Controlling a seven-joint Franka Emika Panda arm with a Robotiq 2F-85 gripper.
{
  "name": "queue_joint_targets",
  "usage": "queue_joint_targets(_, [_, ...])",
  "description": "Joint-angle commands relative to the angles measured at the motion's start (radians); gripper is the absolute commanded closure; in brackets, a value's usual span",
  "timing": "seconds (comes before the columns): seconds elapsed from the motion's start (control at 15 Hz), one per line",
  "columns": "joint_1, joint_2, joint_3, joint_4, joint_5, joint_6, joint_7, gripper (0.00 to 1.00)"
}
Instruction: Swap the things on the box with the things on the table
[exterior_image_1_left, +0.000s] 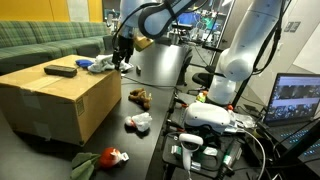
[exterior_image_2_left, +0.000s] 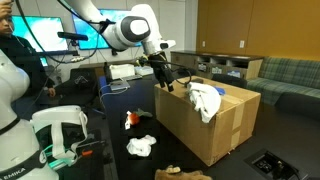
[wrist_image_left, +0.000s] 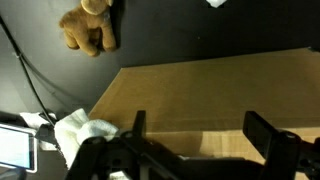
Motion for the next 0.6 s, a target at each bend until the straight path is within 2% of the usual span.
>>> queue_joint_targets(0.0, [-0.002, 0.121, -0.053, 0.111, -0.024, 0.082, -0.044, 0.0])
queue_joint_targets(0.27, [0.005, 0.207, -0.105, 0.197, -0.049, 0.135, -0.055, 0.0])
queue_joint_targets(0.53, [0.021, 0.26, -0.149, 0.273, -0.094, 0.129, -0.046, 0.0])
